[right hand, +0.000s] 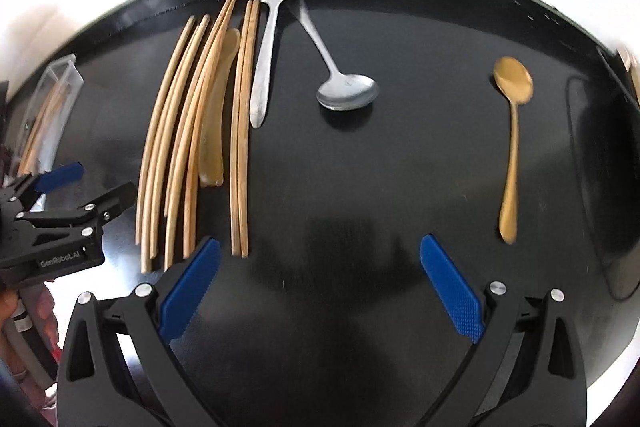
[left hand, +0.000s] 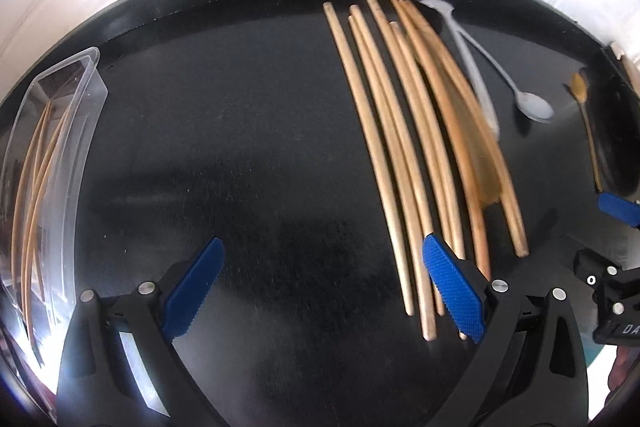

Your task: Organize utensils

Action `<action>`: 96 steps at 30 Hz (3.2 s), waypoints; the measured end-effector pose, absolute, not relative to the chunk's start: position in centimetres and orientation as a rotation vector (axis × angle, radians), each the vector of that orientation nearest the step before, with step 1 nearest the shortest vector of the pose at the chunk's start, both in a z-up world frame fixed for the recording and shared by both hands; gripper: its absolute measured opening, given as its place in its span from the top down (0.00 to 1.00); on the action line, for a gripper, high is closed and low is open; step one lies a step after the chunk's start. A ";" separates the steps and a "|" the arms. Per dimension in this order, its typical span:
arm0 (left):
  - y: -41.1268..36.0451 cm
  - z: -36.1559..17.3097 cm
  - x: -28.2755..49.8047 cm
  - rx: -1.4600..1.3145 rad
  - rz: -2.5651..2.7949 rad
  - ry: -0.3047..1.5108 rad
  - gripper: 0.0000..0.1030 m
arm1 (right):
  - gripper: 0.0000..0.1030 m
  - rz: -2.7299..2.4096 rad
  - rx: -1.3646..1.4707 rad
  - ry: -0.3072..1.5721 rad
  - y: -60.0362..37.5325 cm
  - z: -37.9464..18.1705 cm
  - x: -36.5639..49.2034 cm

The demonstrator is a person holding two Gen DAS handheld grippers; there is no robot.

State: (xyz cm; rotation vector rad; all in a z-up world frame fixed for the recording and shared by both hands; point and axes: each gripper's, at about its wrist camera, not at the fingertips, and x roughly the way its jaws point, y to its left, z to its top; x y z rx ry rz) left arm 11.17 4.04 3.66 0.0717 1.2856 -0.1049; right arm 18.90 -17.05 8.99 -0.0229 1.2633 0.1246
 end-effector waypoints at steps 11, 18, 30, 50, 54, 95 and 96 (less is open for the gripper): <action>4.8 2.1 13.1 0.075 -0.063 1.278 0.05 | 0.06 0.132 -0.082 1.297 -15.8 6.7 21.2; 5.5 2.1 14.3 0.066 -0.054 1.261 0.05 | 0.06 0.115 -0.063 1.284 -17.0 6.9 22.0; 4.4 2.4 14.0 0.085 -0.075 1.185 0.05 | 0.05 0.116 -0.098 1.243 -15.2 7.6 22.5; 1.5 6.0 14.0 0.098 -0.241 1.187 0.95 | 0.93 0.281 0.052 1.217 -16.0 10.0 20.1; 1.4 7.9 12.7 0.088 -0.248 1.149 0.95 | 0.93 0.293 0.093 1.169 -15.9 12.1 18.9; 10.5 8.8 7.3 -0.016 -0.197 1.158 0.94 | 0.64 0.173 -0.009 1.227 -10.7 10.4 20.1; 10.5 8.9 7.3 -0.016 -0.198 1.157 0.94 | 0.64 0.163 -0.004 1.226 -10.4 10.5 20.2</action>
